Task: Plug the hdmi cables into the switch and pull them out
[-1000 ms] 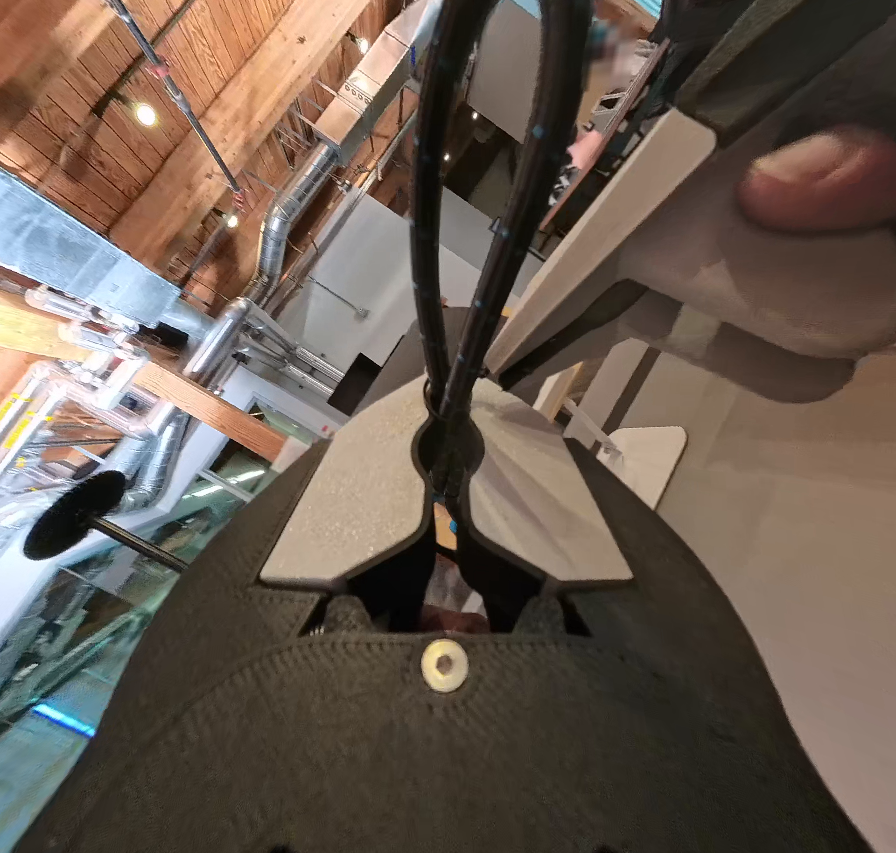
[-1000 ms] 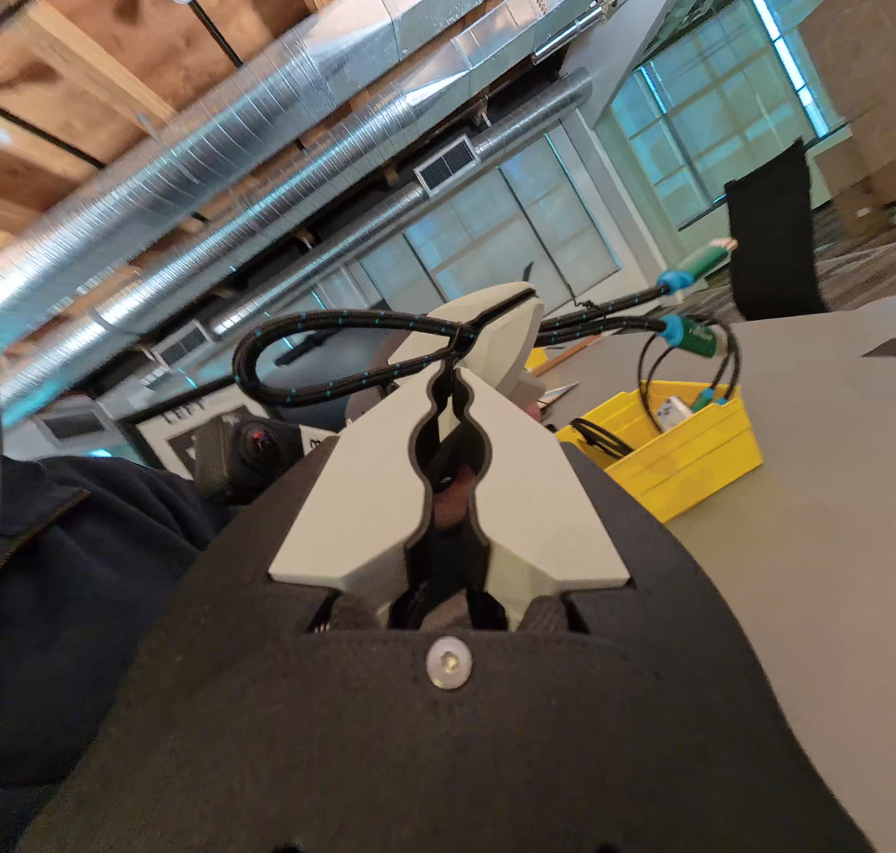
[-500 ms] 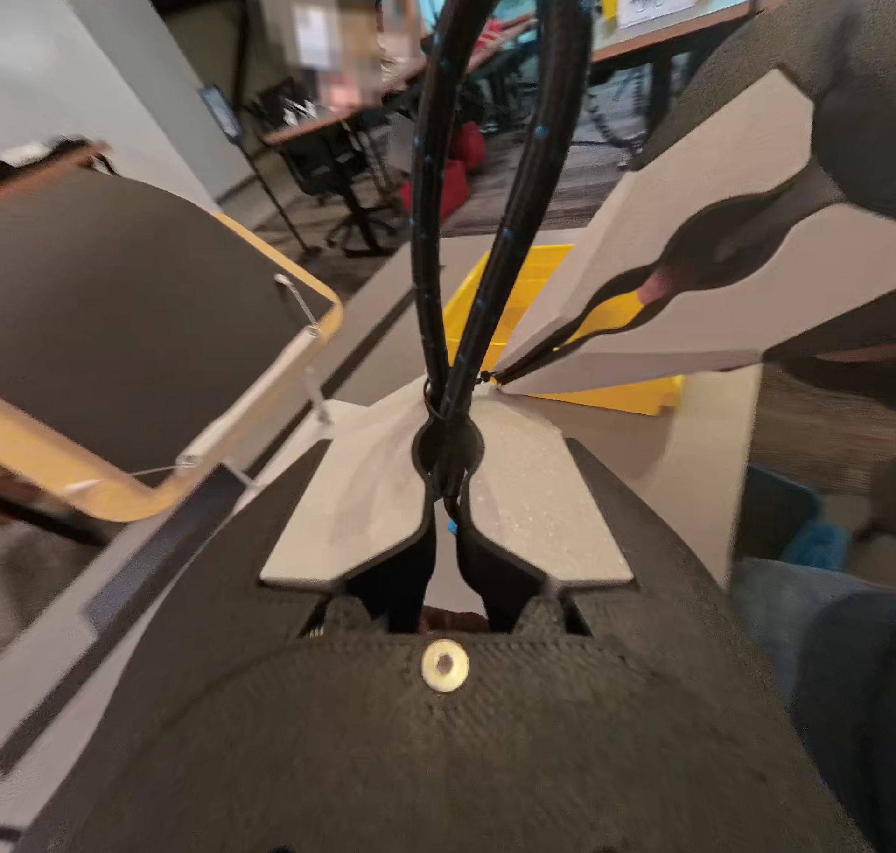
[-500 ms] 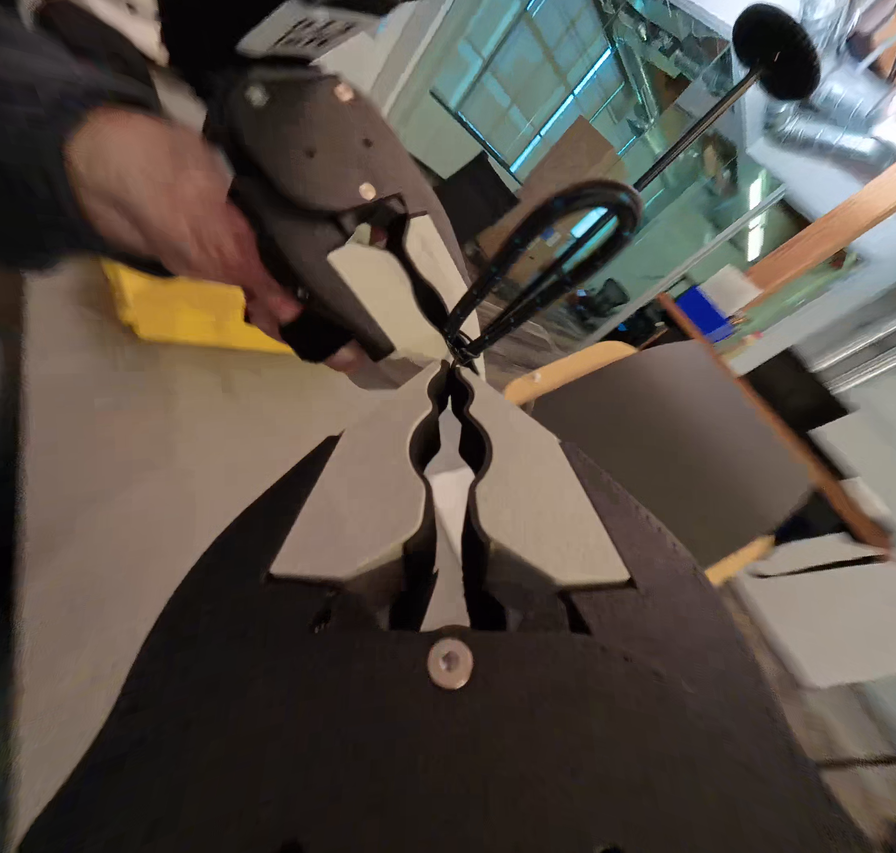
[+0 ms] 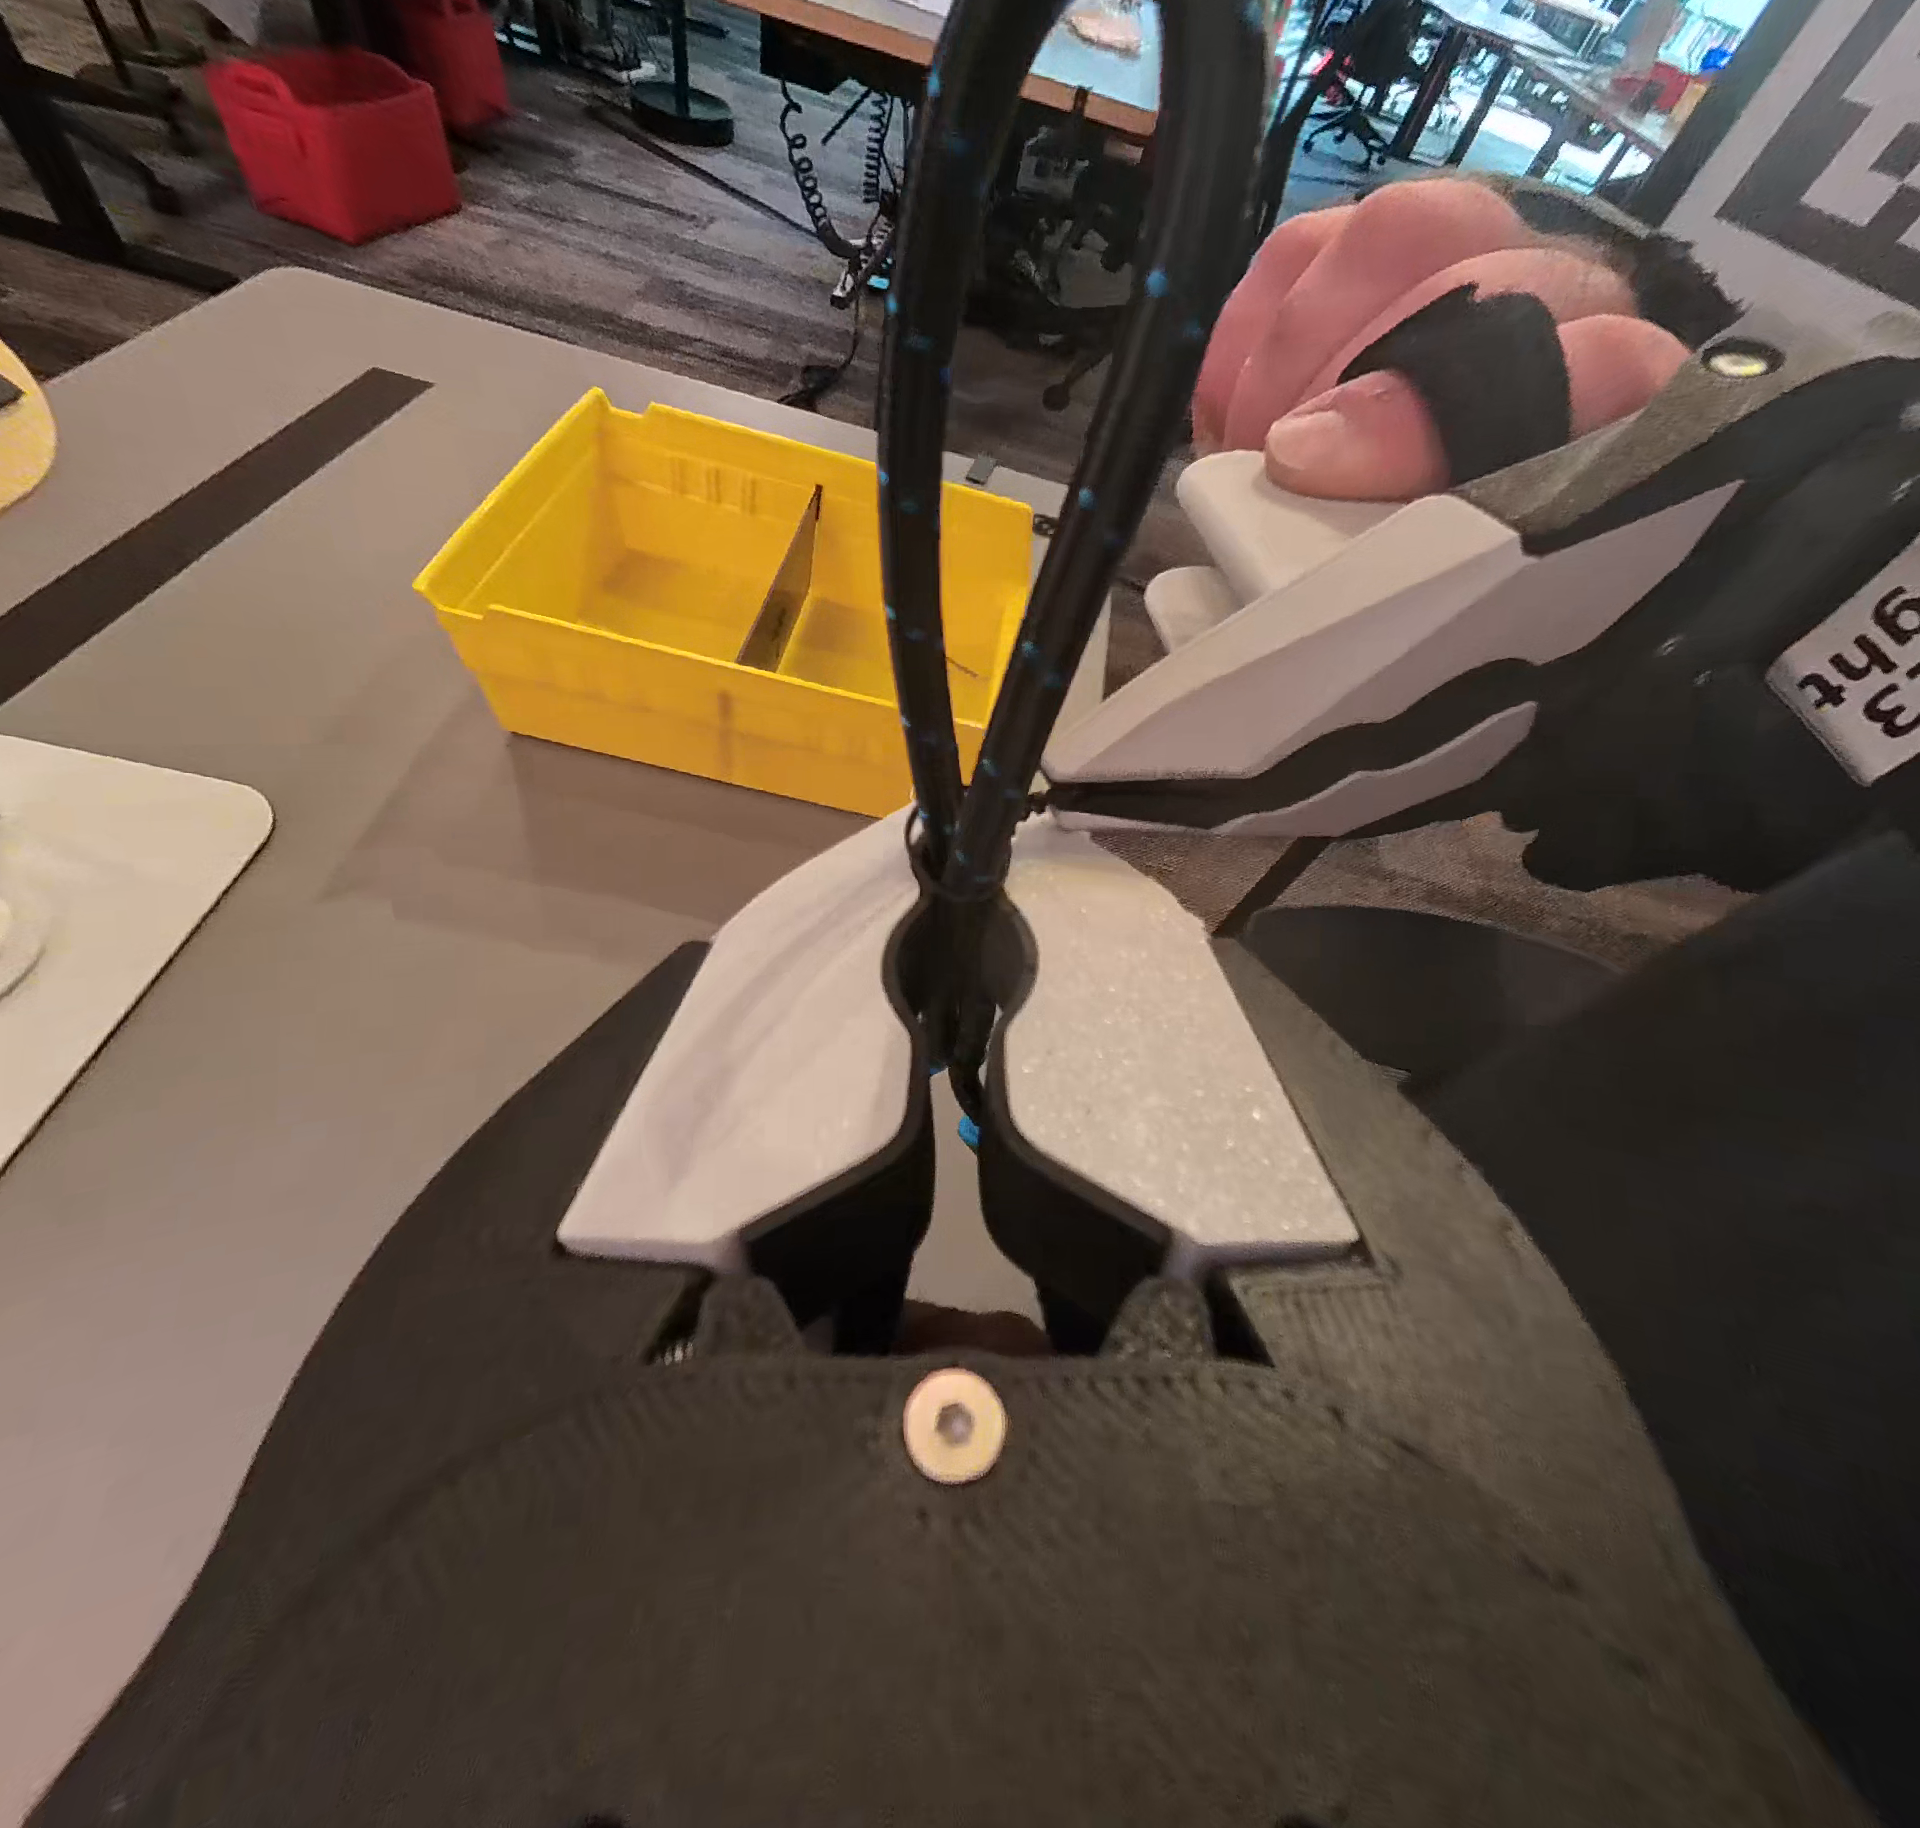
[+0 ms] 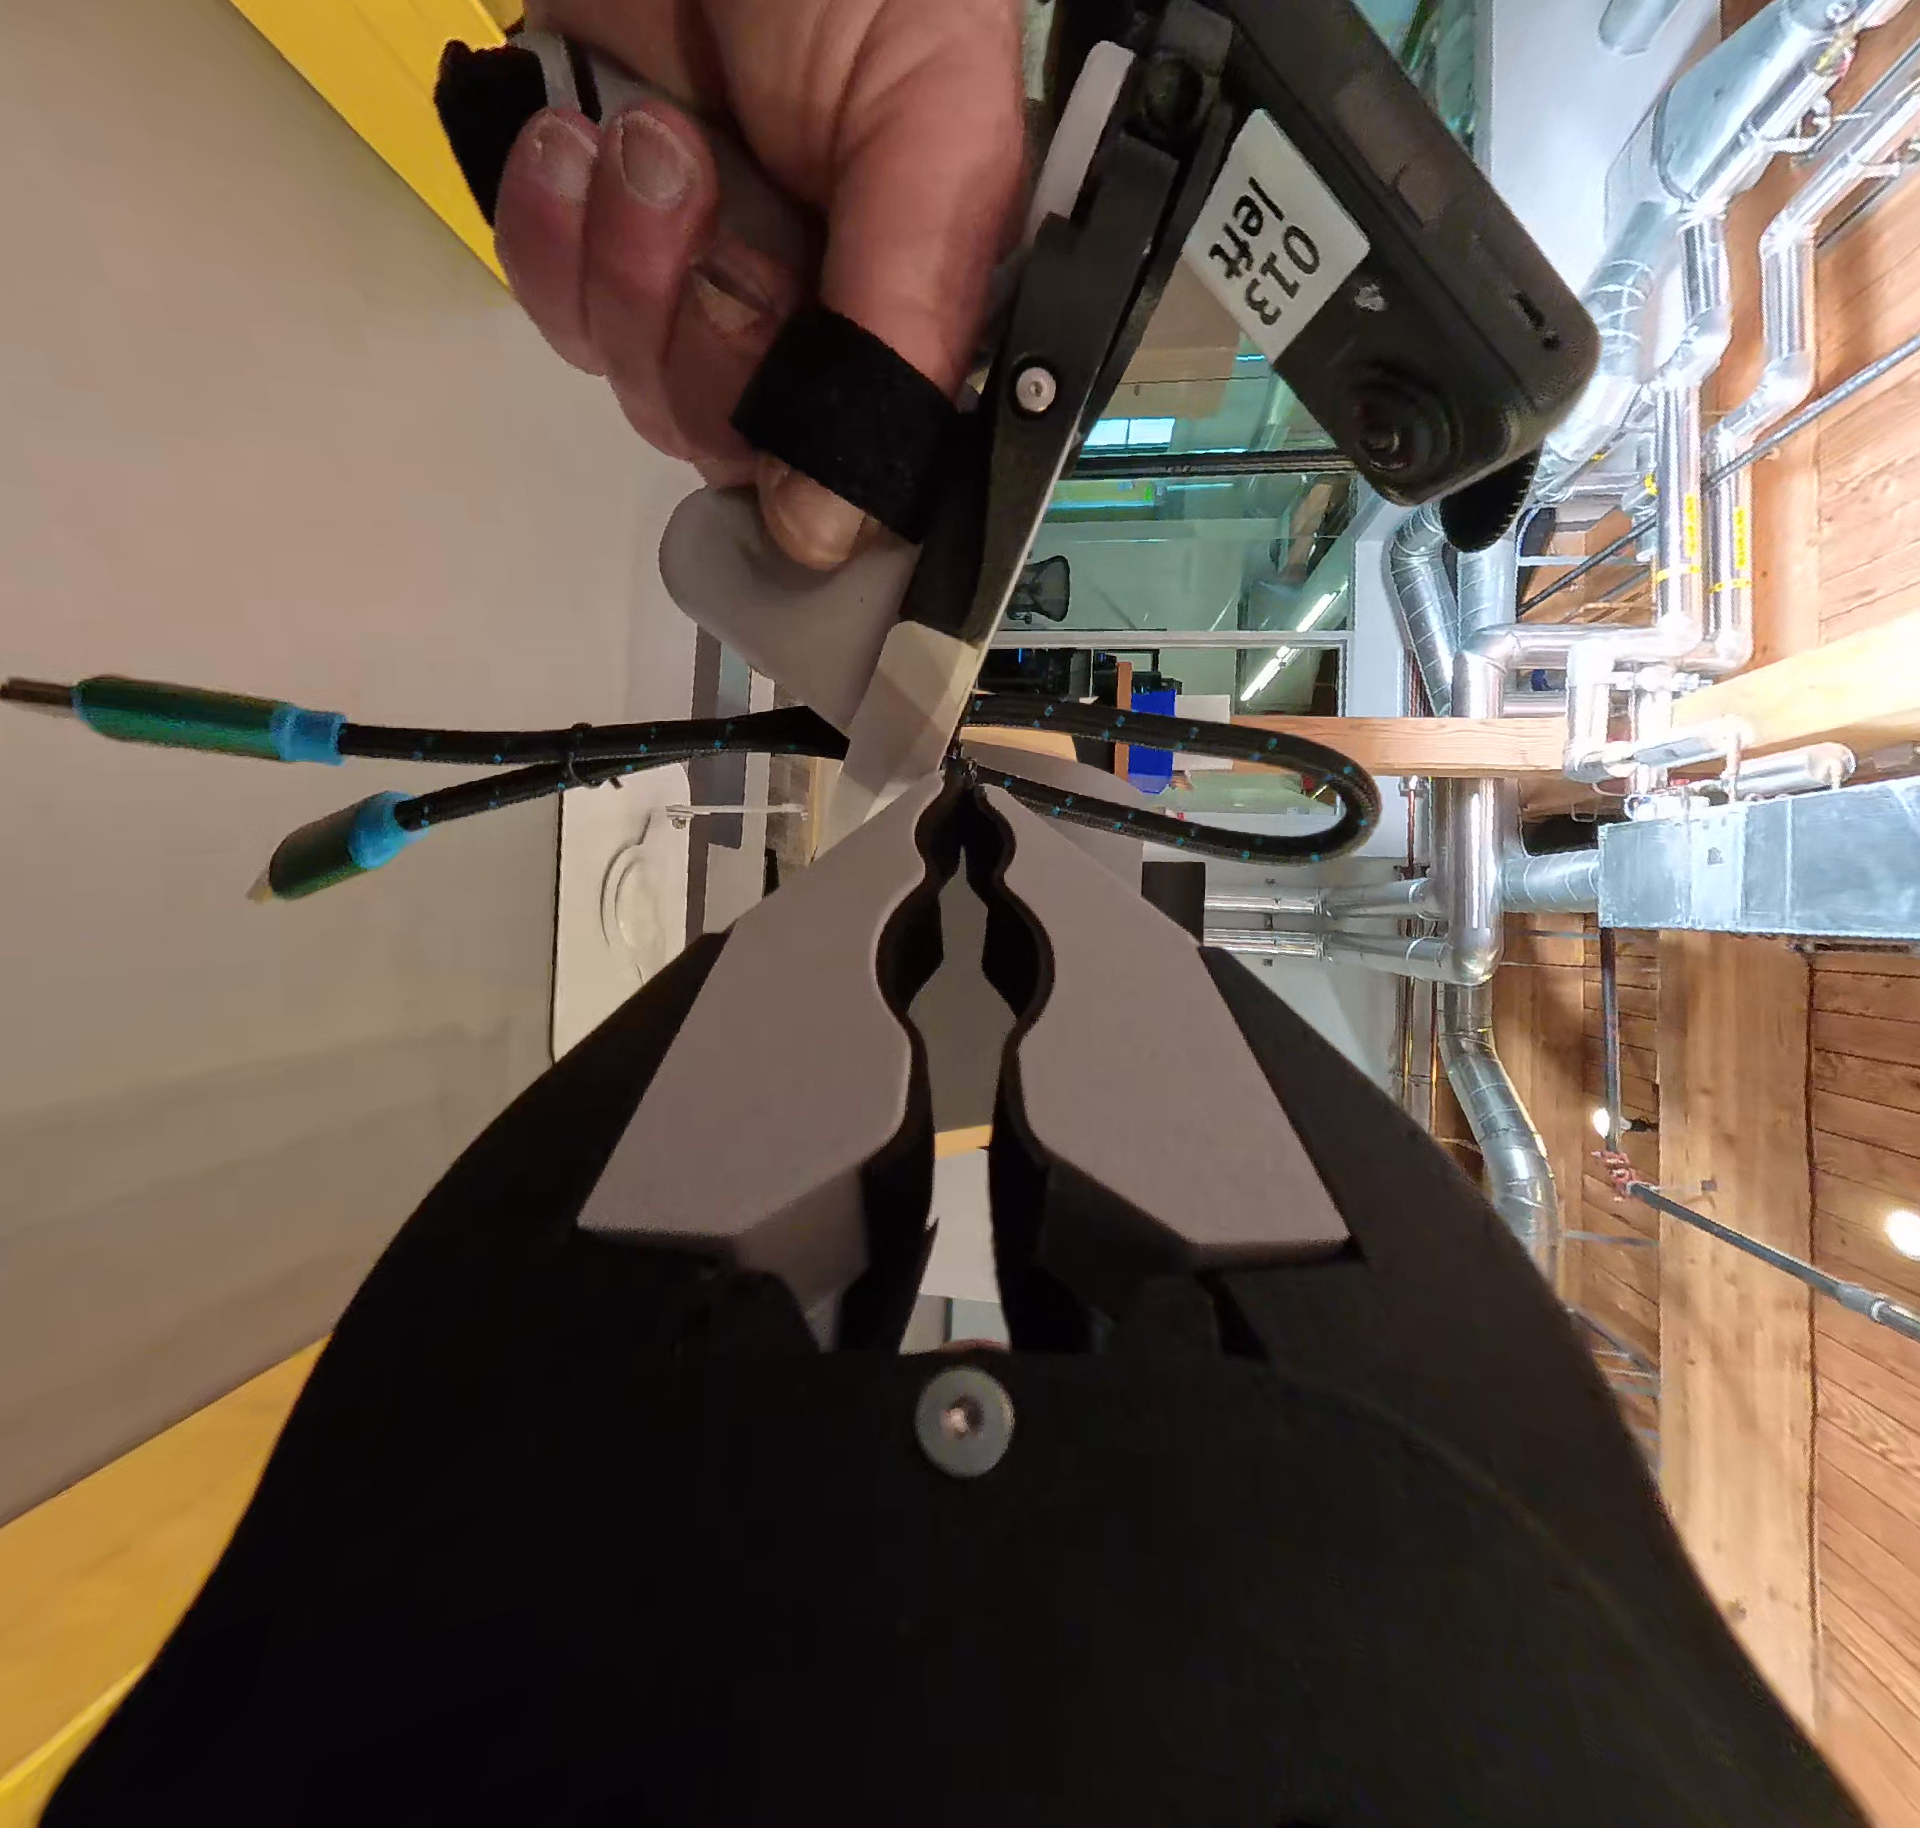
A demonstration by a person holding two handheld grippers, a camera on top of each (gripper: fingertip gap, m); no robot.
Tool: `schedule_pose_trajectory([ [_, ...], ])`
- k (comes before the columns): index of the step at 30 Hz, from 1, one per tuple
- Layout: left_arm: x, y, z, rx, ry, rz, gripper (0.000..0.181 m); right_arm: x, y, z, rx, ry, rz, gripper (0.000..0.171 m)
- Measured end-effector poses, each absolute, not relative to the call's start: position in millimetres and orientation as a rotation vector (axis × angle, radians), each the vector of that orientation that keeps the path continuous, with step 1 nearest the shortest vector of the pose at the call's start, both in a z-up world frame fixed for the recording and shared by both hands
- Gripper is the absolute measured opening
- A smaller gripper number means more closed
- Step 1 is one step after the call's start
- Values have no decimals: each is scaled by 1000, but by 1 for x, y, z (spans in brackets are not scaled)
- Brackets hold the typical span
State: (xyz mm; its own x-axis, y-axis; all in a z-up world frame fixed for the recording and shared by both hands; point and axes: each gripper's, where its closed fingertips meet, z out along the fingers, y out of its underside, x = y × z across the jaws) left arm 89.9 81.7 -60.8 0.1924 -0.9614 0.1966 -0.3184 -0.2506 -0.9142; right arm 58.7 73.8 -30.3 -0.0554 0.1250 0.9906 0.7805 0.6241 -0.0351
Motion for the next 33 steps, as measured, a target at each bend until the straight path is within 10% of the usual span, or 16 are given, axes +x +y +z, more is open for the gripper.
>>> schedule_pose_trajectory([
  [18, 69, 122, -21, -987, 1121, 191, 2, 65, 74, -20, -1375, -704, 1468, 17],
  [33, 74, 112, -9, -690, 1075, 496, 2, 64, 74, -21, -1310, -491, 1822, 12],
])
